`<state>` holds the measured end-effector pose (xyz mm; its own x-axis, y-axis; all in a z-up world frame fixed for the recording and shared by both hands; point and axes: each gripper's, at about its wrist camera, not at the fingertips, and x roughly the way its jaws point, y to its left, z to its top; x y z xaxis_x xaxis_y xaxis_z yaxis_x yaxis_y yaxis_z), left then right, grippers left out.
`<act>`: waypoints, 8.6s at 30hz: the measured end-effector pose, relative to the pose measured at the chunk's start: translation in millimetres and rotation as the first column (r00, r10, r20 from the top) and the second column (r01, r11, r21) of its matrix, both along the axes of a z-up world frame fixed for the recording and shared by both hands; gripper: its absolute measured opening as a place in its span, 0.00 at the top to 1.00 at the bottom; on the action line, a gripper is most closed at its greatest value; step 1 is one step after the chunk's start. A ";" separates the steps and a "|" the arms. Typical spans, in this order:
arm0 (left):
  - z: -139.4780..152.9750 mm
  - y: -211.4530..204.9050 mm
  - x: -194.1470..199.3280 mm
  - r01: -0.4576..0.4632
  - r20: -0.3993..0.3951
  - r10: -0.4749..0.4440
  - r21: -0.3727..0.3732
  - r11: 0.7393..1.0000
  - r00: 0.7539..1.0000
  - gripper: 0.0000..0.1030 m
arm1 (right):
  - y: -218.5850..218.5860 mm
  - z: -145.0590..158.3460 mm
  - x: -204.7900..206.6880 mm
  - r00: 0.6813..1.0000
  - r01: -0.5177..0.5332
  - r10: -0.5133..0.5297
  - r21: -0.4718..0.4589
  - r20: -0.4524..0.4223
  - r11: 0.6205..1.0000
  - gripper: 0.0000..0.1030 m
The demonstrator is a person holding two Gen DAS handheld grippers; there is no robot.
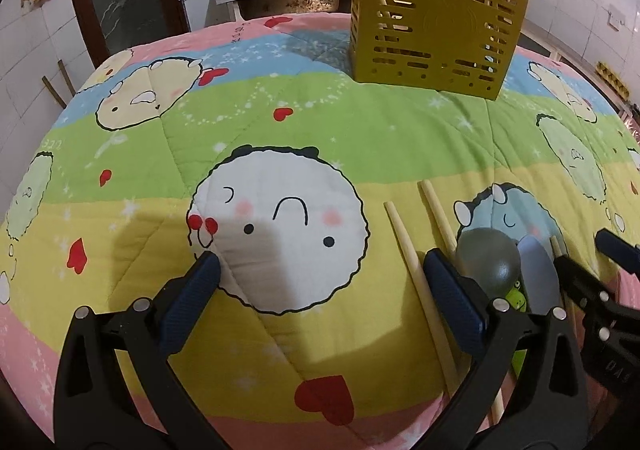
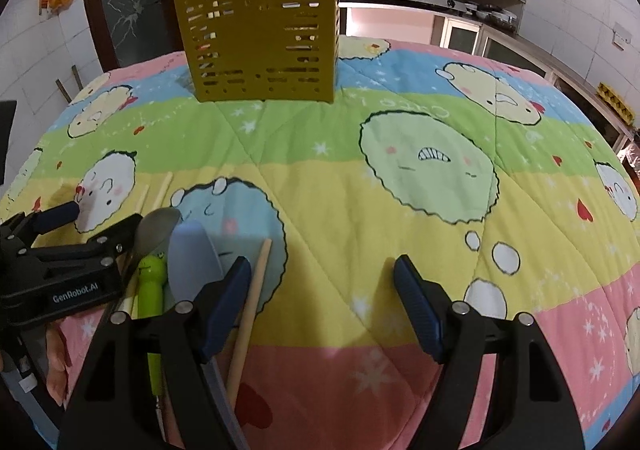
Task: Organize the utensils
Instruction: 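Close the right tool on a chopstick while the left tool grasps the other, then lift both held chopsticks and carry them above the caddy, then lower both chopsticks into the caddy and open both tools, then move both open tools back down toward the spoon and blue spatula, then close the right tool on the light-blue spatula handle, then lift the blue spatula with the right tool while the left tool grasps the grey spoon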
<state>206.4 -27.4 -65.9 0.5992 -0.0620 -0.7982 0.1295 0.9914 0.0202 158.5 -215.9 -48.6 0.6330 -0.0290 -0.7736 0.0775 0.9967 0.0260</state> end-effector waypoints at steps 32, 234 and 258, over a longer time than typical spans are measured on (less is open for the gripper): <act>11.6 -23.3 14.9 0.046 -0.065 -0.052 -0.089 0.995 0.997 0.93 | 9.9 2.5 29.1 1.000 -0.016 0.016 0.036 0.005 0.999 0.93; 15.5 24.5 -68.7 0.009 0.049 -0.005 -0.070 0.997 0.999 0.05 | 25.8 0.7 -36.7 0.974 -0.226 0.227 -0.050 0.007 0.973 0.68; 7.9 -1.9 -50.6 0.046 0.000 -0.046 -0.070 0.996 0.999 0.13 | -29.7 1.4 -27.6 0.997 -0.075 0.076 -0.012 0.025 0.997 0.92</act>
